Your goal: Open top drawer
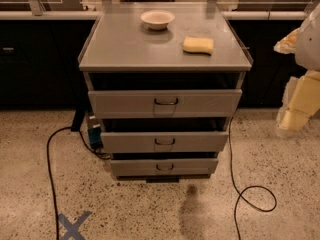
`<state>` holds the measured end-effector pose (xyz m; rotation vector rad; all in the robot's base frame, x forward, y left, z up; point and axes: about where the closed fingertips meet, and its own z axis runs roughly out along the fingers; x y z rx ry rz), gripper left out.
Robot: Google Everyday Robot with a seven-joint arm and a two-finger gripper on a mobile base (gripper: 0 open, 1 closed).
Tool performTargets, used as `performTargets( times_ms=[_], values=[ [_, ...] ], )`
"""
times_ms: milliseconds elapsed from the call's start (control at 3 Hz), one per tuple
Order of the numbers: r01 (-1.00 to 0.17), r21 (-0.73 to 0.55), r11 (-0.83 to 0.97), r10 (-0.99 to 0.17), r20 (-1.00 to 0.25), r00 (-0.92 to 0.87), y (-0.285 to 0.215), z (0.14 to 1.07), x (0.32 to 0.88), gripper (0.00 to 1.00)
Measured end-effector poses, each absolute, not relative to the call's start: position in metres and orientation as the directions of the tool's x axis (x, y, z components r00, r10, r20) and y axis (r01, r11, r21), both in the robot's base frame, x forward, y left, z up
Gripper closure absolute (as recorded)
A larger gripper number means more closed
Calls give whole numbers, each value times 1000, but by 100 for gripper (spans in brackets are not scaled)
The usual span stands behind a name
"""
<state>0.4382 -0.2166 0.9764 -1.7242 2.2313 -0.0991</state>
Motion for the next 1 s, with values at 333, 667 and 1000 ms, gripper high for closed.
performTargets(
  times_ms=[333, 667, 1000],
  values=[
    [-931, -246, 270, -953, -207, -221, -217, 976, 438, 0],
    [-928, -246, 281, -945, -242, -222, -215, 969, 441, 0],
    [-918, -255, 304, -931, -284, -229, -217, 953, 447, 0]
  ],
)
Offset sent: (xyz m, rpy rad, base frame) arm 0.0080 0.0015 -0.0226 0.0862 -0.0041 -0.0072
